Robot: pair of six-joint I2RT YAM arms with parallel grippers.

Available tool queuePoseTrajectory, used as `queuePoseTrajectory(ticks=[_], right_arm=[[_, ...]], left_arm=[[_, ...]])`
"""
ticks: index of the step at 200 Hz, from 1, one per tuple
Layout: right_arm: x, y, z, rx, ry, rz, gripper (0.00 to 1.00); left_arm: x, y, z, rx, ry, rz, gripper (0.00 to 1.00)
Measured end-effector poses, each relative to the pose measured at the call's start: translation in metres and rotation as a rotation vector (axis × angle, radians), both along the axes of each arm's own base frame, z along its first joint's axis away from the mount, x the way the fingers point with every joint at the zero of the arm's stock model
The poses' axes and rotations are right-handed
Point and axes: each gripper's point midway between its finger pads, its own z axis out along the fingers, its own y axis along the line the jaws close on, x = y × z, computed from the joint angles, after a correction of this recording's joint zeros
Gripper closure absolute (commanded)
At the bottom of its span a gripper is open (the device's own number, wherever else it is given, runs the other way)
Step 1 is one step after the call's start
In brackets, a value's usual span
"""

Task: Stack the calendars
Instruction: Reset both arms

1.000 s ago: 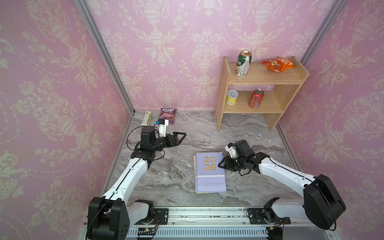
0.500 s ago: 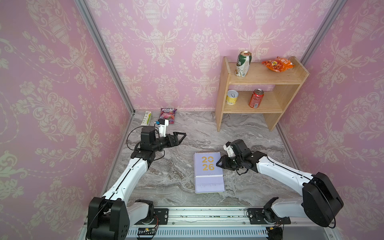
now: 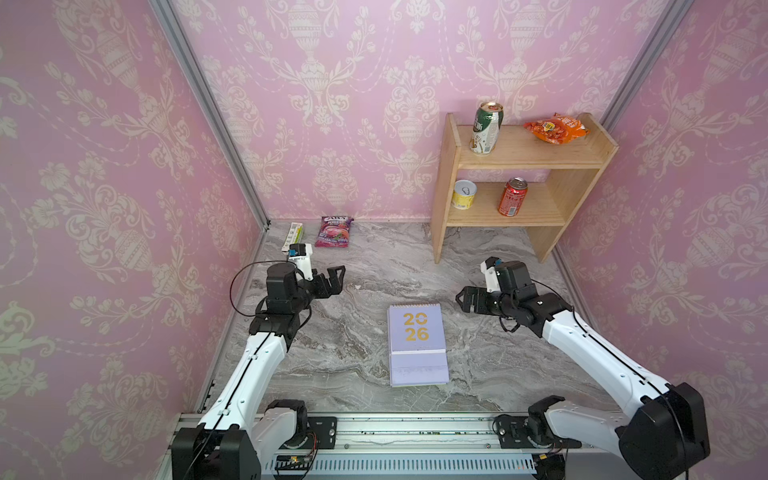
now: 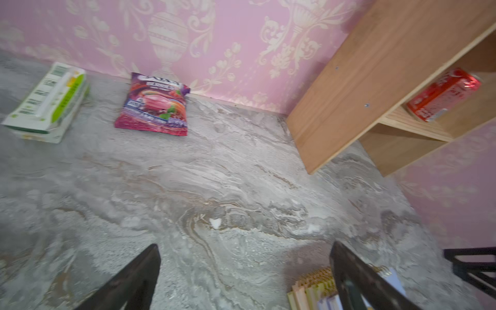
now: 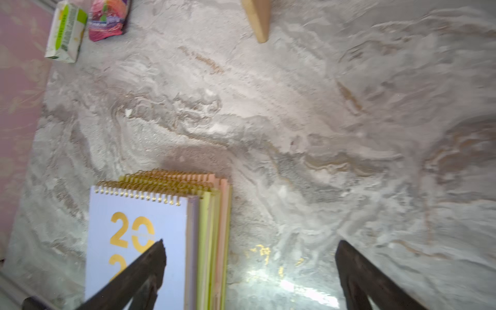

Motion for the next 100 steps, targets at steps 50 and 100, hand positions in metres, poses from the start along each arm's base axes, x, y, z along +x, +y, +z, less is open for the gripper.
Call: queuePoseTrajectory(ticks=[50,100], right_arm=[[0.012,-0.081,-0.016,-0.206,-0.222,-0.180,0.00],[0.033,-0.131,-0.057,-0.294,-0.297,-0.306,0.00]], left_arm=[[-0.002,0.053,-0.043,0.176,-0.006,0.188,0.01],[0.011,0.089,-0.073,0.221,-0.024,0.308,0.01]])
